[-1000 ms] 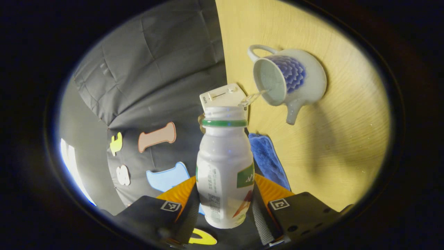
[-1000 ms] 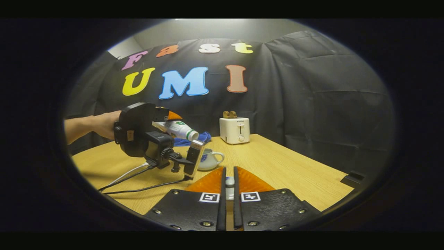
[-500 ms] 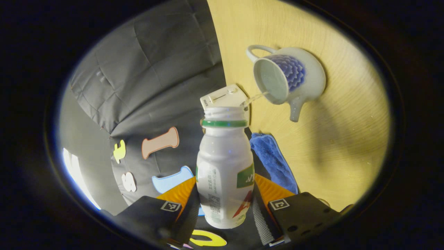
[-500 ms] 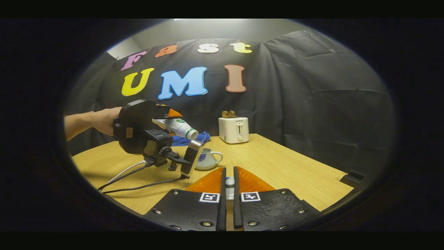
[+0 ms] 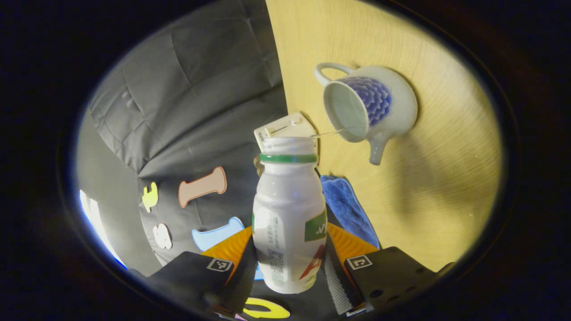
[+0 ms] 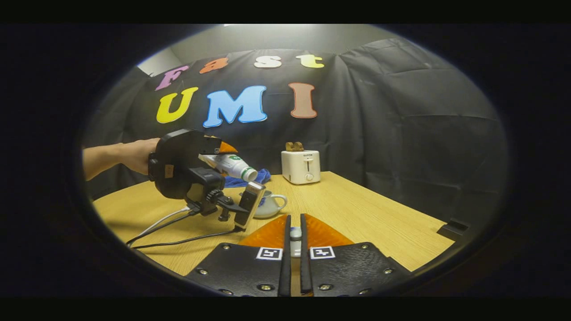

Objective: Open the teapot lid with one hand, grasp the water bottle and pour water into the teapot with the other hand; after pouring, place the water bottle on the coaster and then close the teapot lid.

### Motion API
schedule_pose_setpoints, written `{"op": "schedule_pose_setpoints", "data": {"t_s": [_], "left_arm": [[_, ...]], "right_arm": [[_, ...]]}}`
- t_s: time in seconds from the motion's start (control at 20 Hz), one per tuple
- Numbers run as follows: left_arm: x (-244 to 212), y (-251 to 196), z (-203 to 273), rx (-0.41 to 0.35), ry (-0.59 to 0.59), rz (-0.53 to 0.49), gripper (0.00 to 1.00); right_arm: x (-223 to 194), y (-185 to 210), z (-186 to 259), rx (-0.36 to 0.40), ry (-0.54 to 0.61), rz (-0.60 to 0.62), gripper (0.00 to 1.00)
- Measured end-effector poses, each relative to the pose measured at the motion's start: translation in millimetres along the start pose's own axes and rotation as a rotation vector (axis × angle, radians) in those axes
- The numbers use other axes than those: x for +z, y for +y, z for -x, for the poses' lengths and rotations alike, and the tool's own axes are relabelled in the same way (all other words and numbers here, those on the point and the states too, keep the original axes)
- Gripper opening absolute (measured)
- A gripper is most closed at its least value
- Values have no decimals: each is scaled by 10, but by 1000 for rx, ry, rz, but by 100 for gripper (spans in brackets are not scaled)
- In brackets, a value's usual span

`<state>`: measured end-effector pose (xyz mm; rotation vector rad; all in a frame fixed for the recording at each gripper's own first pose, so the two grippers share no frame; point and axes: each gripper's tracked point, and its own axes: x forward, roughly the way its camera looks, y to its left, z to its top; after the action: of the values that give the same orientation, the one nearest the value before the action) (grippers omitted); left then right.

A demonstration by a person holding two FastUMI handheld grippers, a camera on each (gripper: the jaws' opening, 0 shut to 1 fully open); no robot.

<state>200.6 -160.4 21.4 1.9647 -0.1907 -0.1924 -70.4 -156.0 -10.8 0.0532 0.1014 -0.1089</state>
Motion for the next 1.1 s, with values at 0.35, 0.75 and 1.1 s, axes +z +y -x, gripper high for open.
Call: {"op": "schedule_pose_setpoints", "data": {"t_s": [0.35, 0.75, 1.1], "left_arm": [[92, -143, -18, -42, -26, 58, 77], [136, -406, 22, -104, -71, 318, 77], [-61, -542, 191, -75, -30, 613, 84]], "right_arm": [[10, 24, -22, 4, 0, 9, 0], [-14, 31, -24, 6, 6, 9, 8], [100, 227, -99, 73, -24, 52, 8]]}}
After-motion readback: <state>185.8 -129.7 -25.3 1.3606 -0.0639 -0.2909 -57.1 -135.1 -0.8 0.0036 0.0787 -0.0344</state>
